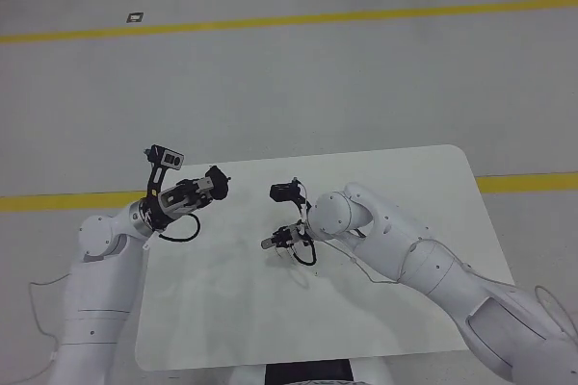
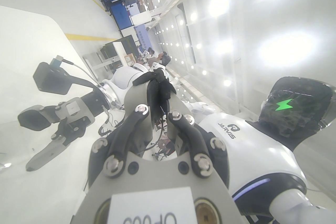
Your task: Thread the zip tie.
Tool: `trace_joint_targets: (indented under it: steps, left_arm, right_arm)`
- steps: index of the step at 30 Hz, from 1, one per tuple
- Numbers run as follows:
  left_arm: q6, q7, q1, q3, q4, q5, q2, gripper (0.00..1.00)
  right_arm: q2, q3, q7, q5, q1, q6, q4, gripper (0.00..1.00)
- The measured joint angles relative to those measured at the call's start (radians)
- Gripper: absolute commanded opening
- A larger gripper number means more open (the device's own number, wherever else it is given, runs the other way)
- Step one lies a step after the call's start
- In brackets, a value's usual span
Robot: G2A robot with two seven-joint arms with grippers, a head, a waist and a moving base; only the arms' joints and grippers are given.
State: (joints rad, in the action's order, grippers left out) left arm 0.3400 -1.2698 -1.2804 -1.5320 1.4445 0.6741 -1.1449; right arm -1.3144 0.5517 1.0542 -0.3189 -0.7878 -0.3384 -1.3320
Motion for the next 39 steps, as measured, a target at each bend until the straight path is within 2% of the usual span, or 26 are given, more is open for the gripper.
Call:
trace_joint_targets:
  steps: [4,10,26,33,37,38,39]
  left_arm:
    - [0.000,0.000,0.000,0.000,0.000,0.000,0.000,0.00]
    - [0.000,0.000,0.000,0.000,0.000,0.000,0.000,0.00]
    - [0.000,0.000,0.000,0.000,0.000,0.000,0.000,0.00]
    - [0.000,0.000,0.000,0.000,0.000,0.000,0.000,0.00]
    - [0.000,0.000,0.000,0.000,0.000,0.000,0.000,0.00]
    - [0.000,0.000,0.000,0.000,0.000,0.000,0.000,0.00]
    - [0.000,0.000,0.000,0.000,0.000,0.000,0.000,0.00]
  right_arm:
    - [-0.005,-0.015,-0.014,-0.035,-0.008,-0.001,-0.023,1.00]
    - [-0.037,-0.053,0.031,-0.109,0.017,-0.002,-0.018,1.00]
    - [-0.168,-0.067,0.079,-0.249,0.042,-0.002,0.147,1.00]
    - [-0.168,-0.066,0.072,-0.252,0.038,0.001,0.146,1.00]
    - [-0.163,-0.064,0.074,-0.301,0.033,-0.001,0.131,1.00]
    - [-0.161,-0.062,0.086,-0.318,0.033,-0.002,0.125,0.98]
    - [-0.160,-0.060,0.094,-0.331,0.032,-0.002,0.122,0.63]
